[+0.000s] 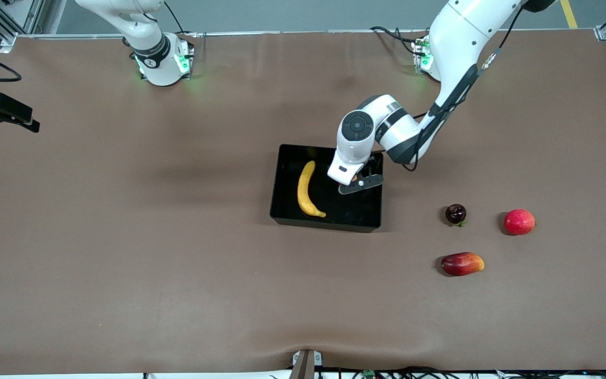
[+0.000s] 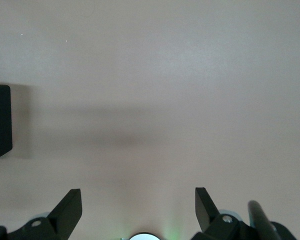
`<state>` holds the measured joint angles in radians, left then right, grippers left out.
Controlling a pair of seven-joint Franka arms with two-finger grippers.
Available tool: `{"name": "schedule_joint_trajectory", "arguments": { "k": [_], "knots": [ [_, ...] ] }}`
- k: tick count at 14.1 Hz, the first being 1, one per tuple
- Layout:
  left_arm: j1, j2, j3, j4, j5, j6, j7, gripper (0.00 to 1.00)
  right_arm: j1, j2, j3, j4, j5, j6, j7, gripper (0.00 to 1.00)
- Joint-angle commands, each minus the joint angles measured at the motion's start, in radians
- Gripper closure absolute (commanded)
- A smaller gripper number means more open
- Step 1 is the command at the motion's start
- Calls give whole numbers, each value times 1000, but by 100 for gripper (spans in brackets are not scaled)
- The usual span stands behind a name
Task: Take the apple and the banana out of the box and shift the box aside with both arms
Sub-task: 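Reach the left gripper into the black tray and grasp the red apple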
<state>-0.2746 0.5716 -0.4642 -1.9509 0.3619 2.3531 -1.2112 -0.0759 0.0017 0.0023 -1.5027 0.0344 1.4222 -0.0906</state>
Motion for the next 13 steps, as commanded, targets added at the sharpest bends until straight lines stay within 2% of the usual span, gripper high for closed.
{"name": "schedule_joint_trajectory", "arguments": {
  "k": [1, 3, 5, 6, 8, 9, 13],
  "knots": [
    [-3, 27, -1, 13, 64, 31, -59, 0, -12, 6, 11, 16, -10, -8, -6, 0],
    [-6, 24, 1, 24, 77, 31, -53, 52, -7, 6, 11, 15, -10, -8, -8, 0],
    [-12, 11, -1, 43, 77, 18, -51, 89, -7, 6, 11, 15, -10, -8, -8, 0],
    [-12, -2, -1, 43, 77, 17, -51, 100, -8, 6, 11, 15, -10, -8, -6, 0],
    [-12, -50, -2, 53, 77, -20, -45, 100, -10, 6, 11, 16, -10, -8, -8, 0],
    [-11, -79, -2, 78, 77, -78, -32, 100, -10, 6, 13, 16, -10, -8, -6, 0],
    [0, -111, -4, 288, 58, -401, 192, 100, -10, 6, 13, 18, -8, -6, -5, 0]
  ]
}}
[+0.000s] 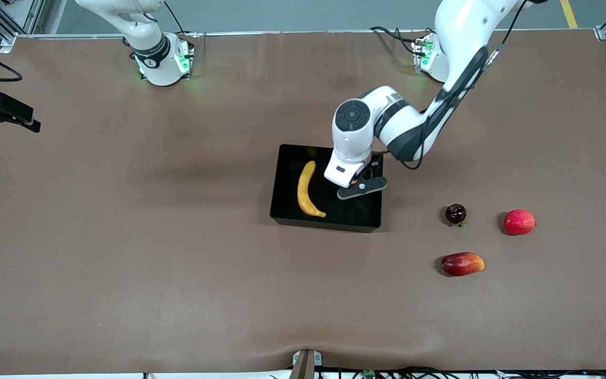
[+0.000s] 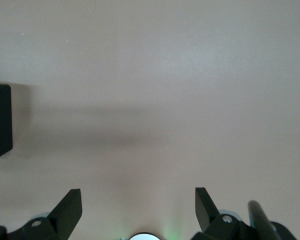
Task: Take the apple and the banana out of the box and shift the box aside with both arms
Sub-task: 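Lift the apple with the left gripper and carry it toward the mango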
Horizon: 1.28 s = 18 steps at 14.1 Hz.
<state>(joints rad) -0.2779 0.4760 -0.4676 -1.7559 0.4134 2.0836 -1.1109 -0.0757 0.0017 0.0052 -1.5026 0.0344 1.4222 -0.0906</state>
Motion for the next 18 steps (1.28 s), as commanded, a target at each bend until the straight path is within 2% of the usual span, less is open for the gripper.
{"name": "schedule_joint_trajectory", "arguments": {
  "k": [1, 6, 11, 15, 18],
  "knots": [
    [11, -19, 0, 128, 5, -176, 142, 100, -12, 6, 10, 16, -8, -6, -4, 0],
    [195, -99, 3, 161, -168, -220, 500, 100, -6, 6, 10, 18, -8, -6, -4, 0],
    [370, -100, 4, 132, -153, -272, 695, 100, -4, 6, 12, 16, -10, -8, -6, 0],
    [451, -34, 7, 127, -26, -157, 763, 100, -4, 6, 12, 16, -10, -8, -8, 0],
    [526, 15, 9, 128, -18, -65, 854, 100, -4, 6, 12, 16, -10, -8, -9, 0]
  ]
}}
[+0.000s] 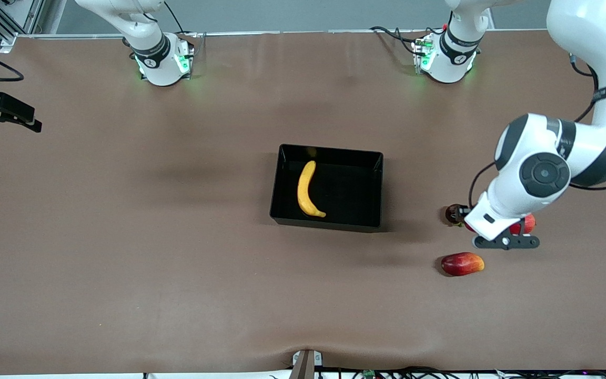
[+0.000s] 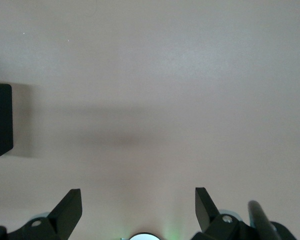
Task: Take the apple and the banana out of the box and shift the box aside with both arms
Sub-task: 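Lift the apple with the left gripper and carry it toward the mango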
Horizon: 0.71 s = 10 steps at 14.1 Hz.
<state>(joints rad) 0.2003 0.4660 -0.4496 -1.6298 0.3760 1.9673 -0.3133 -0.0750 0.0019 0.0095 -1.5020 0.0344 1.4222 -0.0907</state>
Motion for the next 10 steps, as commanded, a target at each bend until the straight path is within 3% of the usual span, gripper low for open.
{"name": "schedule_joint_trajectory", "arguments": {
  "k": [1, 6, 10],
  "knots": [
    [72, 45, -9, 4, 20, 85, 84, 100, -5, 6, 7, 16, -10, -8, -9, 0],
    [146, 132, -6, 13, 20, 208, 201, 100, -2, 4, 9, 16, -10, -9, -3, 0],
    [188, 227, -4, 83, 86, 239, 293, 100, -5, 4, 9, 16, -10, -9, 5, 0]
  ]
}}
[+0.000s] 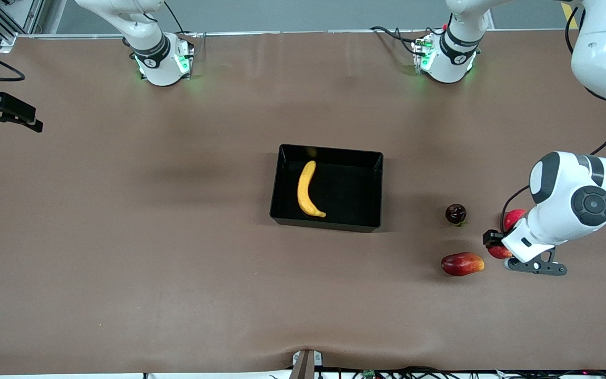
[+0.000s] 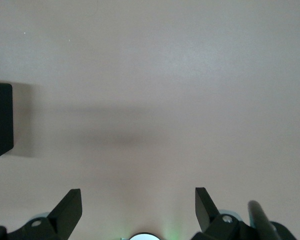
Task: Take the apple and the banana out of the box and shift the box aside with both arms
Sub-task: 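Lower the apple beside the mango and open the left gripper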
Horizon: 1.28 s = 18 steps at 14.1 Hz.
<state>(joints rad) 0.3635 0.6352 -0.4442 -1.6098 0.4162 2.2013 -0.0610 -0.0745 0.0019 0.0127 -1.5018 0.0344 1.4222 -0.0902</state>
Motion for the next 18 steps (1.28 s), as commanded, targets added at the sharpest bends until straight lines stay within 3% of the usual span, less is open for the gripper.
{"name": "schedule_joint_trajectory", "arguments": {
  "k": [1, 3, 6, 14, 15, 16, 17, 18],
  "knots": [
    [32, 81, -10, 83, 64, 6, 58, 100, -5, 4, 4, 15, -10, -9, 4, 0],
    [32, 118, -10, 93, 85, 47, 69, 100, -5, 4, 4, 15, -10, -9, 4, 0],
    [23, 172, 56, 100, 92, 121, 111, 100, -7, 4, 4, 15, -10, -9, 4, 0],
    [25, 204, 85, 103, 92, 176, 145, 97, -7, 4, 6, 15, -10, -9, 4, 0],
    [25, 204, 85, 103, 90, 176, 142, 60, -7, 4, 4, 15, -10, -9, 4, 0],
    [28, 204, 85, 103, 79, 176, 135, 18, -8, 4, 6, 15, -10, -9, 4, 0],
    [34, 201, 85, 103, 81, 176, 142, 0, -7, 4, 4, 15, -10, -9, 4, 0],
    [34, 195, 85, 103, 76, 176, 136, 0, -7, 4, 4, 15, -10, -9, 4, 0]
  ]
}}
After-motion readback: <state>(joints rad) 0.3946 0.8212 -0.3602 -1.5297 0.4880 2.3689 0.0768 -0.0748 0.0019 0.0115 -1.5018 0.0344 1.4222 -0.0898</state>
